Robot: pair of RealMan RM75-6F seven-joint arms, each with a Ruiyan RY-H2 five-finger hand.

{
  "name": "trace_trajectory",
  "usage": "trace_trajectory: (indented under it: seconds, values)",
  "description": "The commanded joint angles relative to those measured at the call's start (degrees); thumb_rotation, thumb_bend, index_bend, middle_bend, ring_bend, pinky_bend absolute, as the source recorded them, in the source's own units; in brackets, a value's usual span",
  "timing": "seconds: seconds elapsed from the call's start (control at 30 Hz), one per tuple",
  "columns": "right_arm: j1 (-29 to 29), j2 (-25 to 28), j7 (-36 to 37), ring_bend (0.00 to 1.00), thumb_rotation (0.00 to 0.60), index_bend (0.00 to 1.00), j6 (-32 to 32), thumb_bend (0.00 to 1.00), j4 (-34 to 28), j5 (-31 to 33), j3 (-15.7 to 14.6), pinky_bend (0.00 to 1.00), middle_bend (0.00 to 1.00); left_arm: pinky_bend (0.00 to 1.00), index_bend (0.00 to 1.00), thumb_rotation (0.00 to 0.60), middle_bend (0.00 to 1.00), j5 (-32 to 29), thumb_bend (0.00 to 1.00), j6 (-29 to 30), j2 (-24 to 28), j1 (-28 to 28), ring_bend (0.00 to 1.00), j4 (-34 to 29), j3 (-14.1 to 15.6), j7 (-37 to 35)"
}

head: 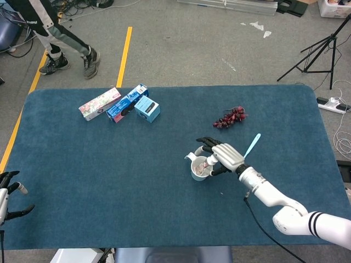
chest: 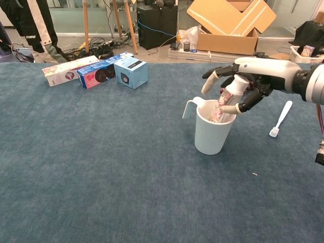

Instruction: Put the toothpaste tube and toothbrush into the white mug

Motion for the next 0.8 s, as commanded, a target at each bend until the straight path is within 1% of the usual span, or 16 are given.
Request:
trace_trajectory:
  seconds: [0.03,0.17,0.27,0.37,0.6,0.8]
  values:
    - [-0.16,0.49,-0.22,0.0,0.6,0.27,0.42,0.21,-0.48,-0.22,-0.01,0.15,0.09,0.24,0.51,0.6,0.17,-0.03,0.0,-0.02,-0.03,-0.02,0.11,0.04,-0.01,0.05]
    - [-0.45,1.52,-1.04,0.0,0.6,0.12,1.07,0.21,-1.56,-0.44,-0.06,0.15,0.06,0.24,0.51,0.6,0.17,-0.09,0.0,-0.11,-0.08,-0.06,0.11,0.07,0.0,0.15]
    - [-0.73,2.22,-1.51,0.0,0.6,0.06,1.68,0.21,-2.5,-0.5,0.01,0.15,0.05,0.24,0.51,0.6,0.17,-0.17,0.0,-0.19,-0.13,-0.1,0.11,0.09,0.0,0.31]
    - [-0.99,2.82,-1.78,0.0,0.6,0.04,2.23,0.21,-3.23,-0.62,0.02,0.15,0.05,0.24,0.51,0.6,0.17,-0.2,0.0,-0.21,-0.19,-0.12,0.11,0.07,0.0,0.44]
    - [-1.76,4.35,-2.8,0.0,0.6,0.02,3.72,0.2,-4.77,-1.12,-0.08,0.15,0.04,0.24,0.51,0.6,0.17,-0.33,0.0,-0.26,-0.2,-0.14,0.11,0.06,-0.03,0.52]
    - [-3.04,7.09,-4.33,0.0,0.6,0.02,6.18,0.2,-7.34,-1.9,-0.13,0.15,0.04,0.24,0.51,0.6,0.17,-0.32,0.0,-0.28,-0.26,-0.15,0.11,0.08,0.01,0.66]
